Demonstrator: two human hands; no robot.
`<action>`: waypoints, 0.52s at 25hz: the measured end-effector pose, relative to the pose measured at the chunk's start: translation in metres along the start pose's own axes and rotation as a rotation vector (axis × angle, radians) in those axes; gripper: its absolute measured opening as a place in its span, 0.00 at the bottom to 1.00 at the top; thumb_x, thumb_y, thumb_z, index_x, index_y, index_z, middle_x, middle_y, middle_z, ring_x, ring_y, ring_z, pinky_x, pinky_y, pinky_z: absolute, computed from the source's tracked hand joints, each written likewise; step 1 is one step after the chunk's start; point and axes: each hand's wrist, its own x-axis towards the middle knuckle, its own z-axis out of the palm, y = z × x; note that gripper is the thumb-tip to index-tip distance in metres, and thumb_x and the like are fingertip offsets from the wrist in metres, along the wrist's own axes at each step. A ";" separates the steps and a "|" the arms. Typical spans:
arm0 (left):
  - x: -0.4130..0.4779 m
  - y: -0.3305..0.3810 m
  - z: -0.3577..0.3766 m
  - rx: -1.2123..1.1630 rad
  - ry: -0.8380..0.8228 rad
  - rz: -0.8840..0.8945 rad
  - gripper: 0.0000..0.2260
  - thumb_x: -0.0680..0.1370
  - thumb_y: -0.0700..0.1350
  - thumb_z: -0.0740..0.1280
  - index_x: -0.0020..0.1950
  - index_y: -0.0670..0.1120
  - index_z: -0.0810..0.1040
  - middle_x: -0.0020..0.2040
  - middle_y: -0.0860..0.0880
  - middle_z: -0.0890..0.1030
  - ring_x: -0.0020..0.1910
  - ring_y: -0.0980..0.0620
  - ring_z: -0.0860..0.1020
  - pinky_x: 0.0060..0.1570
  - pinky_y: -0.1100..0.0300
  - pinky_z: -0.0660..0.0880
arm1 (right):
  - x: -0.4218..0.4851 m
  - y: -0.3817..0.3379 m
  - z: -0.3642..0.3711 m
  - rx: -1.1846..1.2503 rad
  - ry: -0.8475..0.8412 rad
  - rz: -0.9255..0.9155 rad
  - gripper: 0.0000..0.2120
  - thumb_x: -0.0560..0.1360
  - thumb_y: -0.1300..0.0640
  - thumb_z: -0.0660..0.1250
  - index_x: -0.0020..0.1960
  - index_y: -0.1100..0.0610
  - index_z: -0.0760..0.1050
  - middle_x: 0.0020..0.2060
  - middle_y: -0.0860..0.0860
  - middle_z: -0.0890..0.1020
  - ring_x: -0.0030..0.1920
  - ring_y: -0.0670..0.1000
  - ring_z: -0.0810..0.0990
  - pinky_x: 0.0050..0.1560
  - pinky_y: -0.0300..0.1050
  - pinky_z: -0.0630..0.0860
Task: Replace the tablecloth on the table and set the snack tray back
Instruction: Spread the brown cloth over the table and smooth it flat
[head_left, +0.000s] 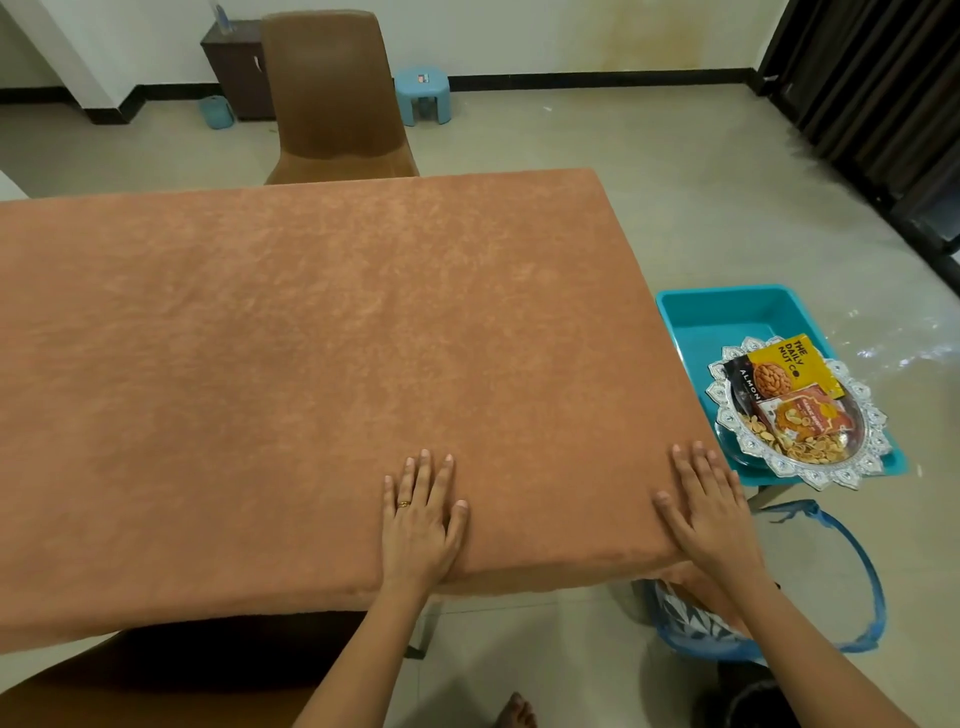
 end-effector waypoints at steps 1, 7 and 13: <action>-0.001 0.001 0.000 -0.006 -0.003 -0.001 0.26 0.80 0.59 0.50 0.77 0.56 0.54 0.77 0.48 0.57 0.77 0.50 0.52 0.74 0.47 0.44 | -0.001 0.001 0.000 0.003 0.002 0.002 0.35 0.76 0.31 0.40 0.78 0.46 0.40 0.78 0.48 0.44 0.77 0.48 0.41 0.76 0.54 0.45; -0.012 0.007 -0.001 -0.049 -0.019 -0.010 0.27 0.79 0.61 0.48 0.78 0.55 0.54 0.78 0.49 0.54 0.77 0.49 0.53 0.74 0.49 0.42 | -0.012 0.003 -0.003 0.042 -0.010 0.005 0.37 0.75 0.30 0.37 0.78 0.46 0.40 0.78 0.48 0.43 0.77 0.48 0.40 0.76 0.54 0.43; 0.010 0.008 -0.022 -0.109 0.017 0.001 0.27 0.79 0.61 0.44 0.78 0.56 0.50 0.78 0.50 0.49 0.77 0.50 0.48 0.75 0.48 0.43 | 0.014 -0.147 0.001 0.133 0.069 -0.232 0.30 0.79 0.43 0.46 0.78 0.53 0.52 0.77 0.53 0.51 0.77 0.54 0.48 0.75 0.50 0.41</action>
